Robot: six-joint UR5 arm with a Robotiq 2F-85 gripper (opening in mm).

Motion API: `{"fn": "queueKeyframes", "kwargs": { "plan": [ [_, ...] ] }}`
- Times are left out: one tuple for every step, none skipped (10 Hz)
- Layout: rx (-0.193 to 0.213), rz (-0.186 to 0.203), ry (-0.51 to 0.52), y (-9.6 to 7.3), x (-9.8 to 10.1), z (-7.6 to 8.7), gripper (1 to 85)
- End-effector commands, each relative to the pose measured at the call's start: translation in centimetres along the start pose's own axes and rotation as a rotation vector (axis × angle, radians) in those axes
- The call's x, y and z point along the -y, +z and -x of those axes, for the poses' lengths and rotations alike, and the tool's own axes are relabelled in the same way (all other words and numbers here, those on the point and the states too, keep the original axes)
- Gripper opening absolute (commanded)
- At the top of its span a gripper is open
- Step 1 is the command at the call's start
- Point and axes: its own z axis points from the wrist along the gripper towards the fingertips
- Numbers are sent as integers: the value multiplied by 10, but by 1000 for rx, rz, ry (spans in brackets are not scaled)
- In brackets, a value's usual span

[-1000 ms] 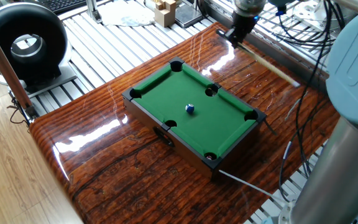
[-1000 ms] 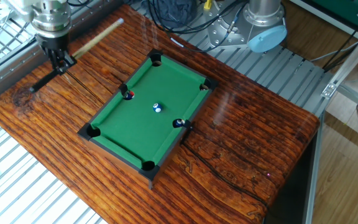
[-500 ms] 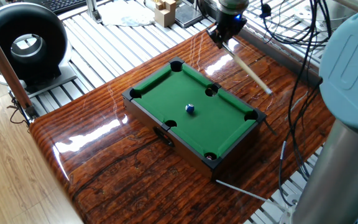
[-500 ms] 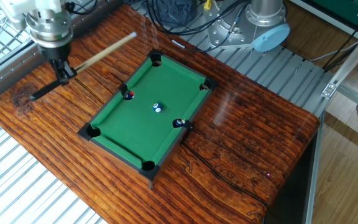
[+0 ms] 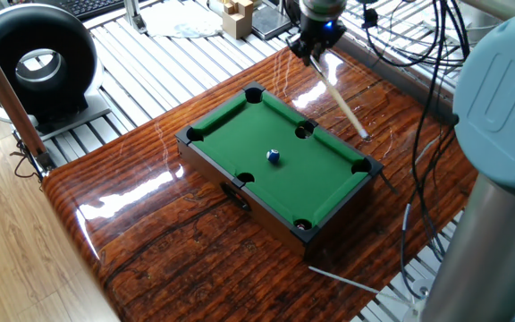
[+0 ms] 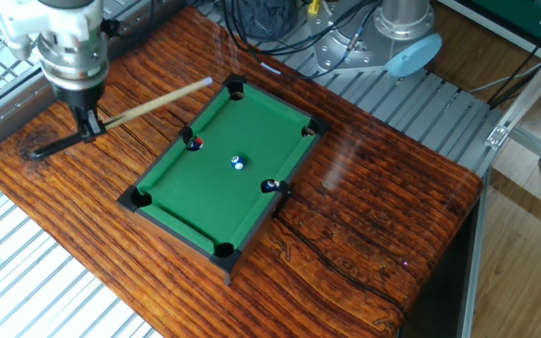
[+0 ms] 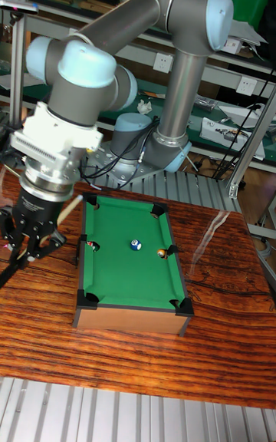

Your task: Hit the pool ball

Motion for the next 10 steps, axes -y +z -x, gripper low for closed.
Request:
{"fn": "queueKeyframes", "kwargs": {
  "plan": [
    [5, 19, 93, -1, -26, 5, 10],
    [-6, 32, 142, -1, -28, 2, 10],
    [-15, 36, 182, -2, -29, 0, 10],
    [-16, 32, 206, -2, -28, 0, 10],
    [-21, 41, 234, -4, -30, -1, 10],
    [-25, 45, 247, -6, -30, -2, 10],
    [-31, 41, 255, -8, -29, -5, 10],
    [-36, 24, 252, -9, -26, -8, 10],
    [-64, 12, 240, -11, -24, -16, 10],
    [-73, -14, 206, -10, -18, -19, 10]
  ]
}}
